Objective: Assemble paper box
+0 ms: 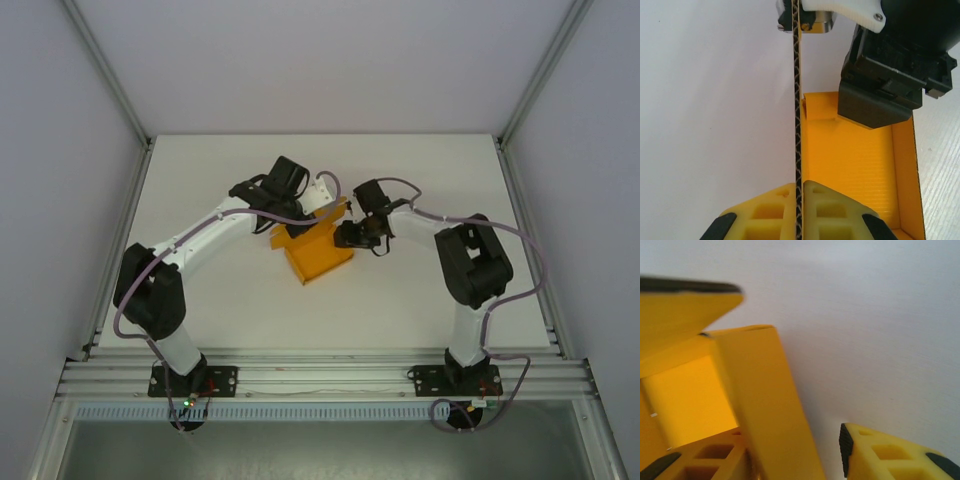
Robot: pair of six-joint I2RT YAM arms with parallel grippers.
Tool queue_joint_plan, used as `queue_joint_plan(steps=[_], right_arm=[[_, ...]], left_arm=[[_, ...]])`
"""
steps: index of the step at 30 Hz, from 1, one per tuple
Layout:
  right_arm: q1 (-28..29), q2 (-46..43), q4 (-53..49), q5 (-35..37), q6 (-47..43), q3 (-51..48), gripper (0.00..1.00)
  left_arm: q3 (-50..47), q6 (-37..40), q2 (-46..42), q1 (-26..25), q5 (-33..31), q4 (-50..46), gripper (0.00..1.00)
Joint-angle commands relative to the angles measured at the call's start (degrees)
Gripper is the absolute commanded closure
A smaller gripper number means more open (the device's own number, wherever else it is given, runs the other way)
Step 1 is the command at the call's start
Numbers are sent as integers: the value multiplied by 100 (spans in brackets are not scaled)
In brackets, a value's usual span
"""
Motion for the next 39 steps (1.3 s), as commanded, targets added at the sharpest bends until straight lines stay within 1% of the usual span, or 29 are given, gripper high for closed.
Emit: queue_joint_plan(steps=[1,3,7,10,13,15,18,21,24,26,28,29,30,31,32,33,35,36,37,38,39], right_arm=[[205,-31,-470,1207,-16,-160,61],[266,8,-572,1633,-34,-100,62],[386,200,-860,2333,-59,80,69],[515,353,-1045,2719,-161,167,70],[700,533,-1269,3286,-319,198,72],[797,664,-1400,3469,-439,186,74],[866,759,-1535,3338,-422,190,76],[898,852,-1681,3834,-185,250,77],[960,754,-1530,3937,-157,124,81],[1007,742,-1528,4198,-82,103,88],[1035,755,-1545,4494,91,84,99],[1034,750,-1543,4576,209,59,100],[1029,716,-1501,4612,274,36,100],[1029,652,-1427,4623,314,-10,100],[1038,535,-1290,4678,383,-79,100],[1033,425,-1150,4766,446,-171,100],[1033,137,-860,4936,521,-337,100],[1030,-16,-713,4987,533,-410,100],[1027,-171,-575,5003,508,-487,100],[1025,-356,-407,5031,507,-566,100],[1018,-515,-276,4996,495,-624,100]], left_arm=[[144,-70,0,-32,169,338,100],[135,-68,-8,-35,192,339,100],[117,-112,-15,-32,164,367,100],[93,-112,-21,-28,113,411,100],[102,-102,-15,-15,59,454,100],[115,-101,2,3,16,496,100],[156,-119,50,72,-3,523,100],[231,-137,106,155,67,484,100],[264,-147,146,213,97,510,100],[289,-185,181,249,72,513,100],[352,-288,209,253,70,481,100],[377,-394,206,266,40,510,100],[380,-501,194,266,23,554,97],[380,-587,166,263,38,561,88],[353,-669,105,266,67,630,70],[307,-749,30,266,104,698,61],[187,-936,-181,266,203,837,34],[100,-1019,-313,266,205,935,27],[-6,-1130,-450,264,179,1057,5],[-136,-1285,-609,271,107,1190,0],[-254,-1417,-766,271,20,1312,0]])
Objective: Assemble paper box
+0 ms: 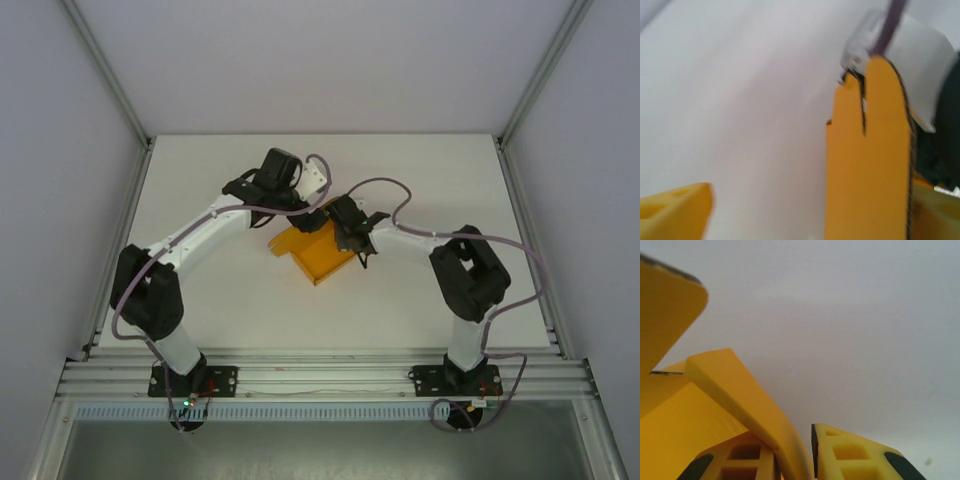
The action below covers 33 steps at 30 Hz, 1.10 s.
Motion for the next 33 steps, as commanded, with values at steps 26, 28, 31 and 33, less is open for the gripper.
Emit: queue_joint_plan(steps=[26,28,31,33], right_arm=[[-1590,-3057,2821,-3777,925,-1540,100],[-1588,-3021,2997,-4095,961,-1530,100],[-1567,-2904,3010,-4255,919,-1479,100],[-1506,-2789,2928,-4233,779,-1441,100]], left_arm=[[-1919,-3689,-803,1270,1184,2808,0],[-1969,-3818,-660,1272,1852,3336,0],[-2032,-4025,-524,1243,2689,4059,0],[-1985,-4009,-480,1204,2883,4196,0]])
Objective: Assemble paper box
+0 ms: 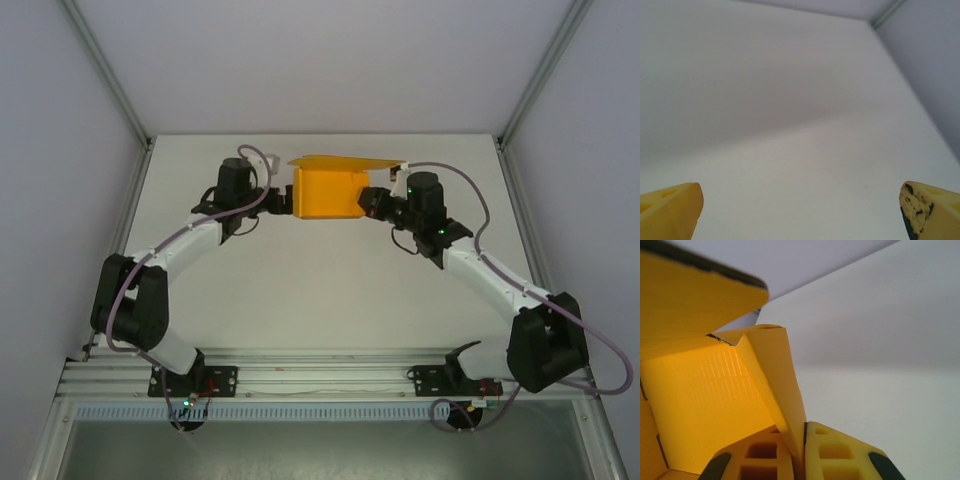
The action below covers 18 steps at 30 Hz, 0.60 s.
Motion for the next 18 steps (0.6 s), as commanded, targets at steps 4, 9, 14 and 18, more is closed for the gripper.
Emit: queue_joint_plan(steps=[4,9,14,18], right_arm=[[288,452,-120,105,-289,230,100],[638,940,-870,1431,-377,699,100],[819,1433,-1283,2336,-324,974,100],[1020,1652,-1606,3000,-678,1068,100]], left_arm=[[165,61,112,-242,1368,944,0],[565,524,220,-669,1348,449,0],[876,625,235,-879,1204,170,0],[948,696,99,-879,1015,40,0]])
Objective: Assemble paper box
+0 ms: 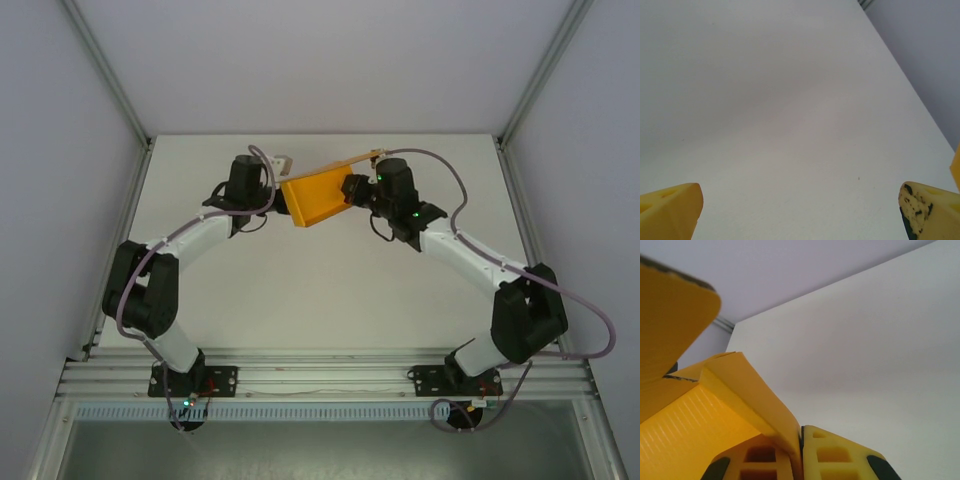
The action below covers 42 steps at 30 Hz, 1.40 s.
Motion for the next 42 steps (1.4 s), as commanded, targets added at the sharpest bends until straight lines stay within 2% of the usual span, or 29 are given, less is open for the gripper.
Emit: queue_joint_plan(steps=[1,4,7,11,14,16,22,25,31,33,34,37,42], right_arm=[[354,680,-1267,1468,-782,-37,100],[468,915,-1549,1729,-996,58,100],[435,952,-1744,1686,-849,111,100],[75,567,-1466,1086,-277,-129,100],[-563,227,-1176,306,491,-512,100],[-917,115,-1070,-76,708,-773,100],[-1015,616,-2354,423,707,-655,100],[-975,1010,-2431,339,801,-660,100],[-790,1430,-2846,966,634,-396,100],[-739,1467,-3028,1238,587,-315,92],[-727,1455,-3105,1364,558,-271,85],[-699,1306,-3228,1534,490,-235,72],[-690,779,-2873,1234,329,-478,49]], left_arm=[[550,533,-413,-649,974,421,0],[609,492,-458,-649,881,366,0],[715,494,-446,-640,398,96,0],[761,226,-291,-443,-440,-476,0],[416,-151,-233,-10,-726,-622,0],[240,-248,-226,241,-1222,-909,0],[-24,-36,-353,356,-2448,-1519,0],[-76,-10,-378,365,-2409,-1486,0],[-130,132,-405,356,-1648,-1131,0],[-190,204,-424,349,-1400,-950,0],[-191,234,-423,335,-1305,-896,0],[-119,290,-353,280,-1285,-896,0],[-7,321,-205,235,-1163,-872,0]])
